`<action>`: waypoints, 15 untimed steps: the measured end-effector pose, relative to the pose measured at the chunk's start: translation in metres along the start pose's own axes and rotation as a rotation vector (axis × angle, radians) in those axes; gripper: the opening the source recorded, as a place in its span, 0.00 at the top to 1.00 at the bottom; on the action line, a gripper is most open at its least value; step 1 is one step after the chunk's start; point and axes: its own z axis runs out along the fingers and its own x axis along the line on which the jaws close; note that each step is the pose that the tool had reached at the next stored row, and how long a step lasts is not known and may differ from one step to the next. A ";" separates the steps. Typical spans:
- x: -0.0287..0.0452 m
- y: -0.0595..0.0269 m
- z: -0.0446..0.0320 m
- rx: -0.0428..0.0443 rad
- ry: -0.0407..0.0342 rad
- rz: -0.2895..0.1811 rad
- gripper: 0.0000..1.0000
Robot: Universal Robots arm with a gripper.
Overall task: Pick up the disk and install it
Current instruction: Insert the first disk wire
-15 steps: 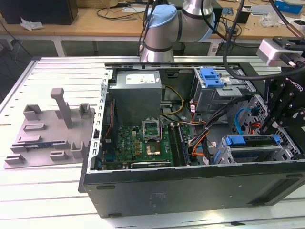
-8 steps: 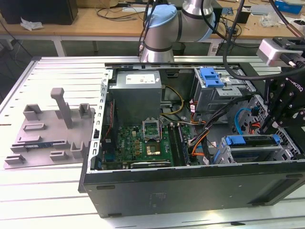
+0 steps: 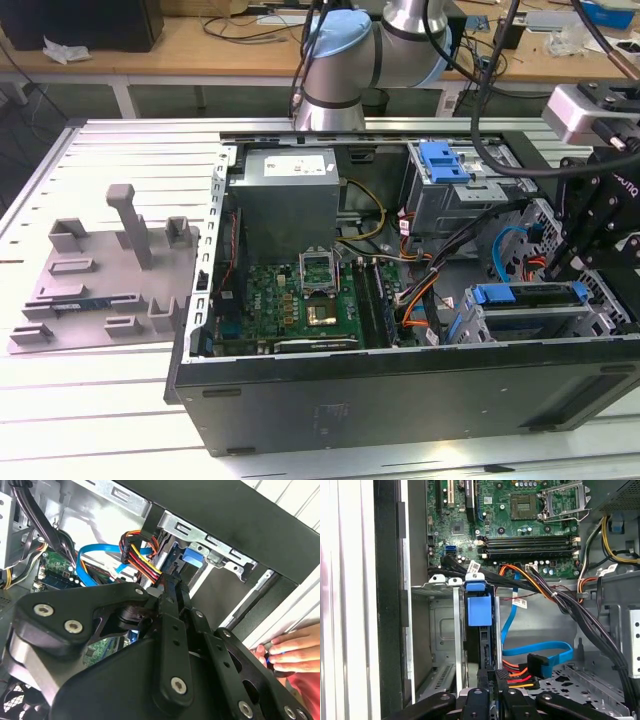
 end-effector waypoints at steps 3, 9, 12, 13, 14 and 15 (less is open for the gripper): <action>0.0001 0.0000 0.0000 0.0000 -0.0006 0.000 0.83; 0.0001 0.0000 0.0001 0.0000 -0.0007 0.000 0.83; 0.0001 0.0001 0.0001 0.0000 -0.0008 -0.001 0.83; 0.0001 0.0000 0.0002 -0.0001 -0.0017 -0.002 0.83; 0.0001 0.0000 0.0001 0.0000 -0.0032 -0.005 0.83; 0.0001 0.0000 0.0001 0.0001 -0.0039 -0.006 0.83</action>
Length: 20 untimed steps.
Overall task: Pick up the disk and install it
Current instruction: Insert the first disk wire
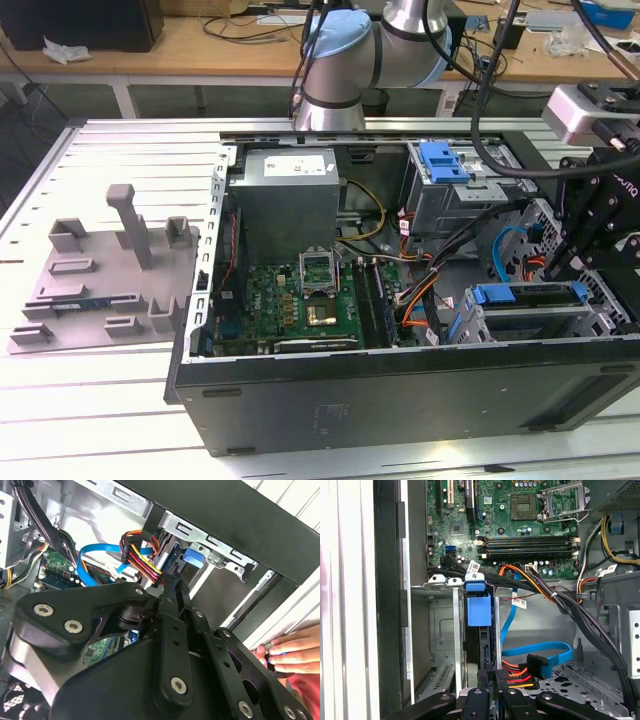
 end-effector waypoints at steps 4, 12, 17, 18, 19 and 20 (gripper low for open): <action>0.0000 0.0000 0.0001 0.0005 -0.0020 -0.009 0.83; -0.0013 0.0002 0.0002 0.0007 -0.0021 -0.014 0.83; -0.0017 0.0005 0.0004 0.0097 -0.0038 -0.024 0.83; -0.0015 0.0005 0.0004 0.0140 -0.0055 -0.026 0.83; -0.0010 0.0007 0.0004 0.0209 -0.0087 -0.029 0.83; -0.0002 0.0015 0.0005 0.0253 -0.0108 -0.029 0.83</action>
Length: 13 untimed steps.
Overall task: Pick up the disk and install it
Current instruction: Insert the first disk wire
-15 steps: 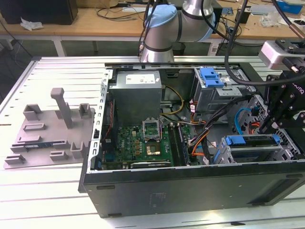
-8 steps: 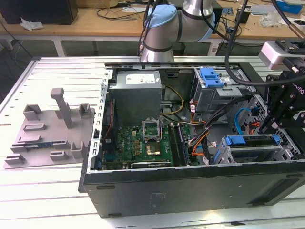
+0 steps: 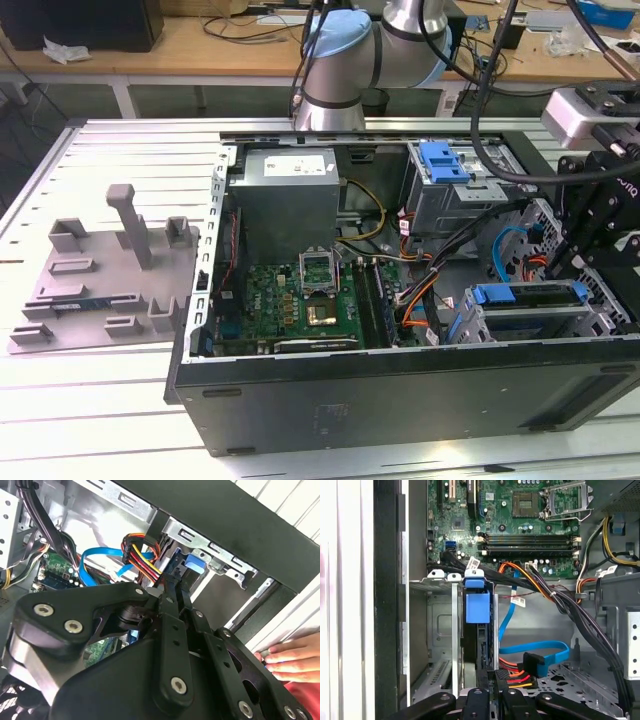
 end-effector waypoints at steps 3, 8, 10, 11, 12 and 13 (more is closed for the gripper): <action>0.0025 0.0024 0.0001 0.0040 -0.0005 0.000 0.83; 0.0044 0.0035 0.0004 0.0046 -0.0005 0.000 0.83; 0.0044 0.0039 0.0011 0.0049 -0.0006 0.000 0.83; 0.0044 0.0039 0.0013 0.0048 -0.0005 0.000 0.83; 0.0044 0.0040 0.0015 0.0049 -0.0006 0.000 0.83; 0.0044 0.0040 0.0016 0.0048 -0.0006 0.000 0.83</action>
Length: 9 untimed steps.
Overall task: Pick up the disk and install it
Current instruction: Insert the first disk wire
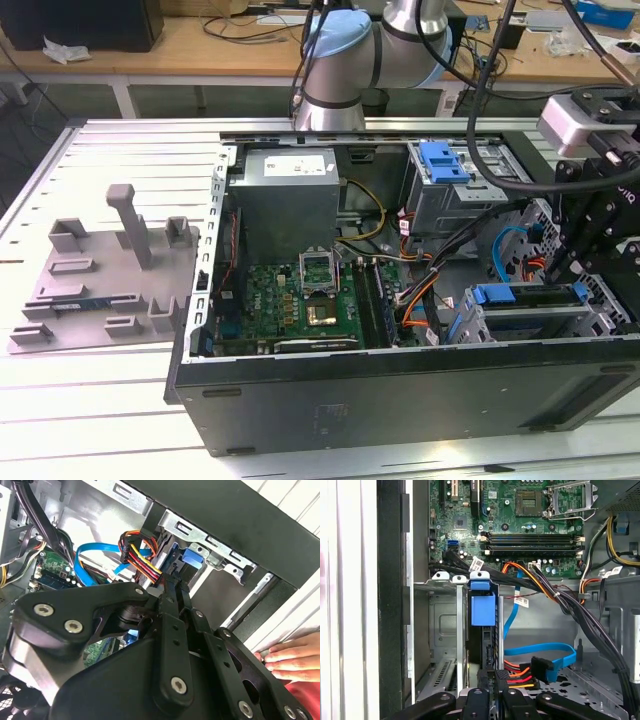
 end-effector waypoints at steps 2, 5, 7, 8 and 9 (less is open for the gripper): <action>0.0000 0.0000 0.0000 0.0000 0.0000 0.000 0.83; -0.0002 0.0000 0.0003 0.0000 -0.0004 0.000 0.83; -0.0009 0.0001 0.0001 0.0001 -0.0001 0.000 0.83; -0.0013 0.0001 0.0002 0.0000 -0.0001 0.000 0.83; -0.0013 0.0001 0.0002 0.0000 -0.0001 0.000 0.83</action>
